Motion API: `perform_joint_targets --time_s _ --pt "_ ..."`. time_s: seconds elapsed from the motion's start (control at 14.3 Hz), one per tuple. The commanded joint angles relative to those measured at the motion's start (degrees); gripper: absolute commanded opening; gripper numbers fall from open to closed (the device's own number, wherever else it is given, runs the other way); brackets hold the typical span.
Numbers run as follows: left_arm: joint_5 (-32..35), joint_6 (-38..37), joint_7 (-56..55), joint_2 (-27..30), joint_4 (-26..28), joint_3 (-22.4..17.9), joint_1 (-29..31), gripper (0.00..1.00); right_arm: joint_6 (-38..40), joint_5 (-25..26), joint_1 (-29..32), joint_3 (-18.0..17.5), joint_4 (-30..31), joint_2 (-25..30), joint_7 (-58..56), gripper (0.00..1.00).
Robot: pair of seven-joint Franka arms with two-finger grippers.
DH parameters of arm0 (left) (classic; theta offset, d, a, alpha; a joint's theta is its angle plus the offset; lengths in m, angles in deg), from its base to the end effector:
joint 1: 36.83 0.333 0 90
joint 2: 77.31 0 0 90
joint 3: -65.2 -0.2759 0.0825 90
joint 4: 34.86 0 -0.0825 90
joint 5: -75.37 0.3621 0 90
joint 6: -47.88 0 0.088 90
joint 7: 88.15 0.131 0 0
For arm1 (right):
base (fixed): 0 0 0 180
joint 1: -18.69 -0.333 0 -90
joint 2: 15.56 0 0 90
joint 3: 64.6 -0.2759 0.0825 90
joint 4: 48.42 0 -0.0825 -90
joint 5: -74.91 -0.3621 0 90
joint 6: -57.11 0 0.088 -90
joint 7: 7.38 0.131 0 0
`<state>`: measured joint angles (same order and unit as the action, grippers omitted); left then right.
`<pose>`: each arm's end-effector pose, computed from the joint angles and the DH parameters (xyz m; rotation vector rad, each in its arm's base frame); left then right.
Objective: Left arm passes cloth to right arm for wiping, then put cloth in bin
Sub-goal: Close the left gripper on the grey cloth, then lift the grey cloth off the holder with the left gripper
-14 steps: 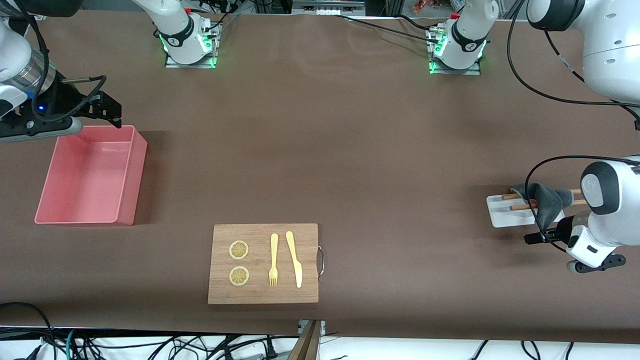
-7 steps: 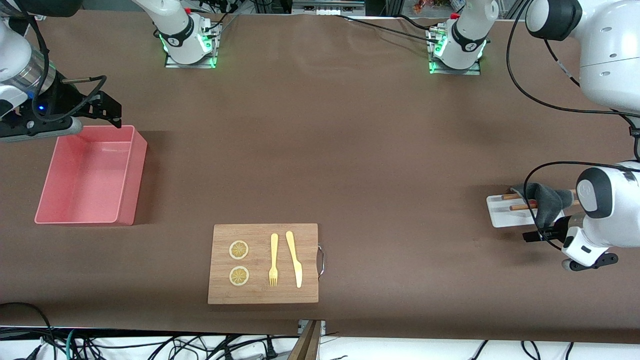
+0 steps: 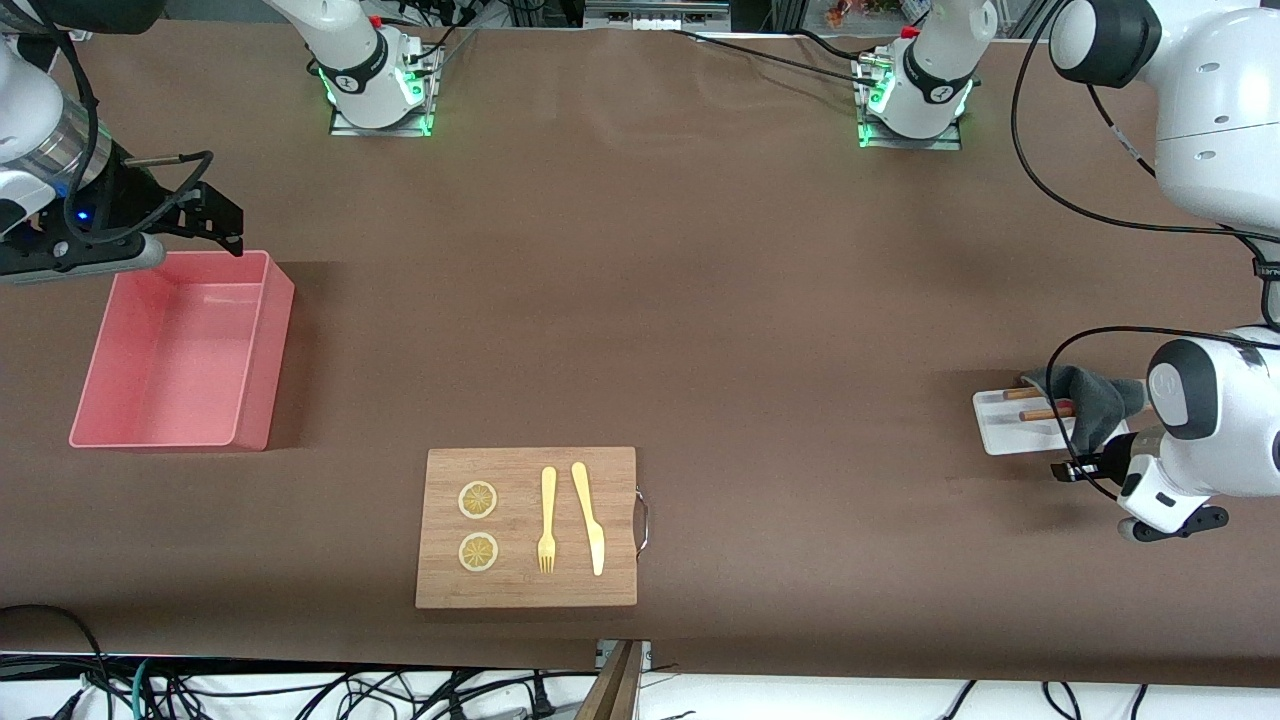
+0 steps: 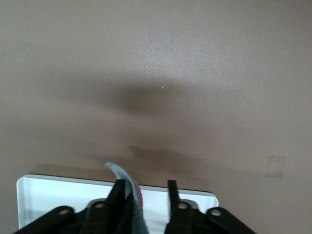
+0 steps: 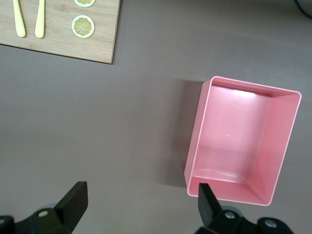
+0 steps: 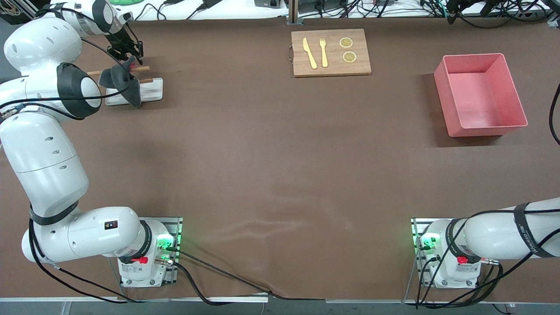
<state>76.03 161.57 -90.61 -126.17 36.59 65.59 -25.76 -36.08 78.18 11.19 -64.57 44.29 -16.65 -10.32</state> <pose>0.6763 0.1295 0.2006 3.1131 0.3535 -0.1813 0.5375 0.0632 0.5339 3.0710 0.2851 -0.0129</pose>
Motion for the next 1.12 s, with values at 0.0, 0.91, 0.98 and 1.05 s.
perform_joint_targets --time_s 0.0,0.91,0.98,1.05 --pt "0.8 -1.2 1.0 -0.6 -1.8 -0.1 0.3 0.0 1.0 0.2 0.5 -0.4 -1.4 -0.5 -0.8 1.0" --pt "1.2 -10.4 1.0 4.4 -5.6 0.2 -0.2 0.0 1.2 0.2 0.3 -0.4 -1.4 -0.5 -0.5 1.0" --pt "1.2 -14.2 1.0 4.9 -7.5 0.4 -0.2 0.0 1.2 0.2 0.4 -0.4 -1.4 -0.5 -0.5 1.0" --pt "1.2 -17.9 1.0 6.2 -9.4 0.7 -0.4 0.0 1.2 0.1 0.4 -0.4 -1.4 -0.5 -0.5 1.0"
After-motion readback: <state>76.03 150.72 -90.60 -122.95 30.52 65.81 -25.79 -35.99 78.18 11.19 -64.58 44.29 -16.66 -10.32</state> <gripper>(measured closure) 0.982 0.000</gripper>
